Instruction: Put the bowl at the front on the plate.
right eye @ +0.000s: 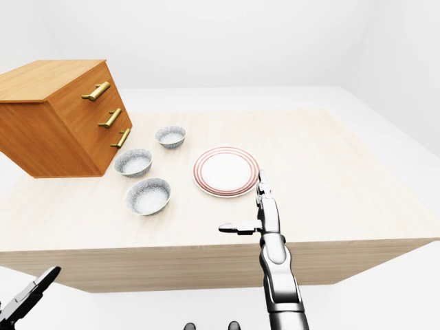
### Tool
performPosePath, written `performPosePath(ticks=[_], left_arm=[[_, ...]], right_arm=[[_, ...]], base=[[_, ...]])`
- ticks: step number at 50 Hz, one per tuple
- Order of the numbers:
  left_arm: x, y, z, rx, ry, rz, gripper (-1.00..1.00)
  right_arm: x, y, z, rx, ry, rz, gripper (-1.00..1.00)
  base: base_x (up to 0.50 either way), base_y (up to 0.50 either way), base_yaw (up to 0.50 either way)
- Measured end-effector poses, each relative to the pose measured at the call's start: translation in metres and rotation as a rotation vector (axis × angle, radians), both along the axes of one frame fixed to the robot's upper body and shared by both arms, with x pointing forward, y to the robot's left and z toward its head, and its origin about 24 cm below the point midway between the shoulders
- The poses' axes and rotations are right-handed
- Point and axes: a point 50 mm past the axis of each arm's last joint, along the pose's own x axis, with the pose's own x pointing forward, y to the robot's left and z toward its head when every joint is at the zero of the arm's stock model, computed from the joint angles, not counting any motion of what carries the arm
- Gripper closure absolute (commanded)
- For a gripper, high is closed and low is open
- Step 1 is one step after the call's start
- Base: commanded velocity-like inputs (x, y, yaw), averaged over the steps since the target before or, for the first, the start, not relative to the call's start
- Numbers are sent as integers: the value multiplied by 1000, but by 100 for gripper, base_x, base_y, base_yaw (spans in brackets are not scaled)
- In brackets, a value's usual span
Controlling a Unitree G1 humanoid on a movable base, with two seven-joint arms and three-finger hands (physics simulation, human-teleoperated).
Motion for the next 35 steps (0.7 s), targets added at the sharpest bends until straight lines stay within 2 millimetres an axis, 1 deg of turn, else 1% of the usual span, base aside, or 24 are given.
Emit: performPosePath(ticks=[19, 29, 35], left_arm=[[-6, 5, -3, -10, 2, 30, -100], [-6, 5, -3, -11, 2, 33, -100], [-3, 6, -5, -33, 11, 45, -100]], right_arm=[[1, -1, -2, 0, 7, -3, -100], [1, -1, -2, 0, 8, -4, -100], [0, 0, -1, -6, 2, -3, -100]], base=[[0, 0, 0], [0, 0, 0], [0, 0, 0]])
